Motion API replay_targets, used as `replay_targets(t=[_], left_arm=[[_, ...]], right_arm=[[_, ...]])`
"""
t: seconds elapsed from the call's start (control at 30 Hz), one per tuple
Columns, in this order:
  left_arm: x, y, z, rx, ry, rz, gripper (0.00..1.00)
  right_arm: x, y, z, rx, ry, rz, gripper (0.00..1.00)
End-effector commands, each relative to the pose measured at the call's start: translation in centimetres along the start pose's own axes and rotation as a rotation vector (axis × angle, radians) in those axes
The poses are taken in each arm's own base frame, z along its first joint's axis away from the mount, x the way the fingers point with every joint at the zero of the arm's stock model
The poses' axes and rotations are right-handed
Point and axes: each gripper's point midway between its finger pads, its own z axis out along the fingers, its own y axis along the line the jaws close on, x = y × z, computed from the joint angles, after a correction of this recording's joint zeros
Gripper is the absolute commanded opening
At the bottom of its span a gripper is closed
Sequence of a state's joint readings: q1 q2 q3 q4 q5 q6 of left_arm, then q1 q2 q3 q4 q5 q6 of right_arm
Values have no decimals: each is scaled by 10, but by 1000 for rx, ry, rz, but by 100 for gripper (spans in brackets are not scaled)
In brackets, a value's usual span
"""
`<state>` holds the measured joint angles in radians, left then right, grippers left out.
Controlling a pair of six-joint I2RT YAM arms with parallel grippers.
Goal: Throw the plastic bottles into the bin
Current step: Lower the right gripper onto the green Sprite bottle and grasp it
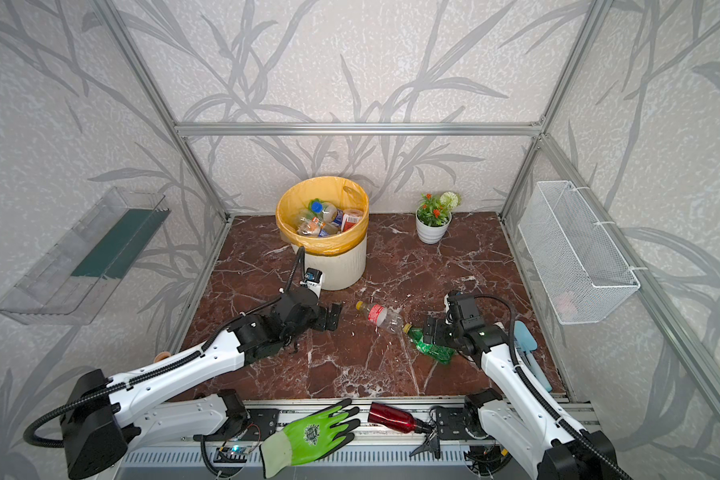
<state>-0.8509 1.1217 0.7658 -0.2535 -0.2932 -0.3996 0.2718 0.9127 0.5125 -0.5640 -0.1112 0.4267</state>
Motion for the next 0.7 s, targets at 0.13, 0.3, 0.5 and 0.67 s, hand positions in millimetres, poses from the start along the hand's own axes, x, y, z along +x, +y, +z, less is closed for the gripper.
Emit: replay_targets(t=[0.13,0.3,0.5,0.67], left_arm=[[-5,5,-10,-4,-44,-3,99],[-2,10,-13,-16,-52,-8,99],[-1,13,-15,-27,-53,4,99],[0,14,-14,-31,-51,12,99]], right_arm=[[28,-3,5,48,85,3,91],[38,-1,6,64,111,-7,89],[48,2,6,88,133,-25,87],[55,2,9,129,162,-62,87]])
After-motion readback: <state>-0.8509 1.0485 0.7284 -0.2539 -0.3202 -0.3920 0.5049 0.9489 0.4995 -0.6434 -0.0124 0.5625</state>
